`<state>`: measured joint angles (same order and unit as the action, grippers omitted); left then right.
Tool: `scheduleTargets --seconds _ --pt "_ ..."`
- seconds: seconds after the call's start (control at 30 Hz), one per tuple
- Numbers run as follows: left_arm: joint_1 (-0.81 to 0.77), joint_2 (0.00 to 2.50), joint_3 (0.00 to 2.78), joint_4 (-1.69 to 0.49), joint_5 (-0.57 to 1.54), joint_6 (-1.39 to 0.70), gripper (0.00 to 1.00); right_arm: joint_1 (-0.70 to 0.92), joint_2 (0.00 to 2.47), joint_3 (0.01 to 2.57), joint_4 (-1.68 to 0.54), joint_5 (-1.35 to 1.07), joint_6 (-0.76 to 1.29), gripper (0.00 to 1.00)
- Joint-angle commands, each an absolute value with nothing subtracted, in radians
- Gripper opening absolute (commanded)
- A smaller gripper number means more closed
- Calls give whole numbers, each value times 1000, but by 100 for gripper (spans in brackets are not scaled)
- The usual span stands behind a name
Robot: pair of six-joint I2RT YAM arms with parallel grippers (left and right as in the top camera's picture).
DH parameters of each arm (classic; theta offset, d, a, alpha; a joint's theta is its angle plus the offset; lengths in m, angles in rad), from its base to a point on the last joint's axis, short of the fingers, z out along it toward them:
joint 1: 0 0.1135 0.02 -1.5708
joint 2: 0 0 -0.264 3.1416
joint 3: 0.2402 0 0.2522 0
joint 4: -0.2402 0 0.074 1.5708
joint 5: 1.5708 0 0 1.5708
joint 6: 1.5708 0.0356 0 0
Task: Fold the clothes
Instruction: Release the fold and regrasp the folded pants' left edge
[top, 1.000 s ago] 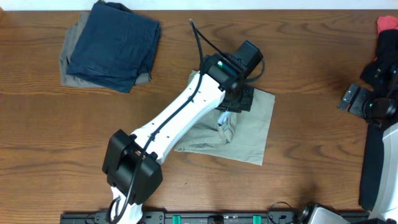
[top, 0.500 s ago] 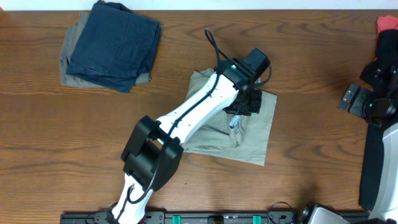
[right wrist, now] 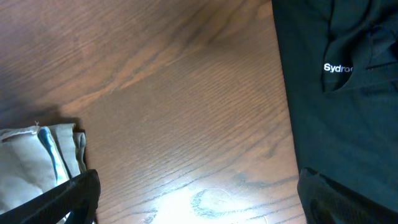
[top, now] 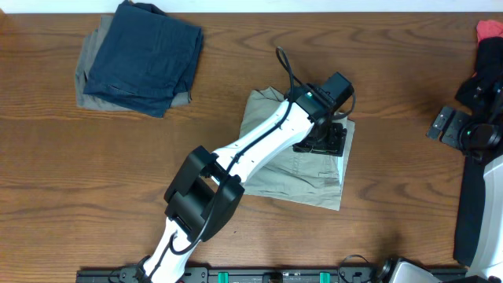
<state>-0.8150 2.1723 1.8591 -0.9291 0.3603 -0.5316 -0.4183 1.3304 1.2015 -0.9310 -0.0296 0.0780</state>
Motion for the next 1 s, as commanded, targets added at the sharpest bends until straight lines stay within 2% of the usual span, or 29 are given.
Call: scheduleTargets --seconds 0.0,0.13,0.27,0.4,0.43,0.47,0.5,0.53,0.67,0.77,0.87,0.97 --pt "-792 2171 1859 -950 363 -527 69 -412 1321 1212 -933 -27 66 99" --pt "-745 2152 1859 -986 362 -488 68 -412 1321 1212 -933 -27 65 99" --pt "-672 2152 1859 -1036 292 -484 59 -412 1321 1212 -933 -27 66 99" --pt "-584 2152 1859 -1091 245 -470 59 -412 1321 1212 -933 -26 66 99" --pt "-559 2152 1859 -1102 245 -446 64 -412 1321 1212 -933 -26 65 99" --pt "-533 2152 1859 -1114 244 -414 77 -412 1321 1212 -933 -27 65 99" --pt "-509 2152 1859 -1124 245 -385 95 -412 1321 1212 -933 -27 66 99" --pt "-484 2152 1859 -1136 245 -360 98 -412 1321 1212 -933 -27 65 99" --pt "-369 2152 1856 -1179 258 -292 98 -412 1321 1212 -933 -27 65 99" --pt "-292 2153 1845 -1184 360 -203 98 -412 1321 1212 -933 -27 65 99" --pt "-246 2153 1810 -1176 485 -101 98 -412 1321 1212 -933 -27 65 99" --pt "-227 2153 1742 -1152 514 -75 98 -412 1321 1212 -933 -27 66 99"
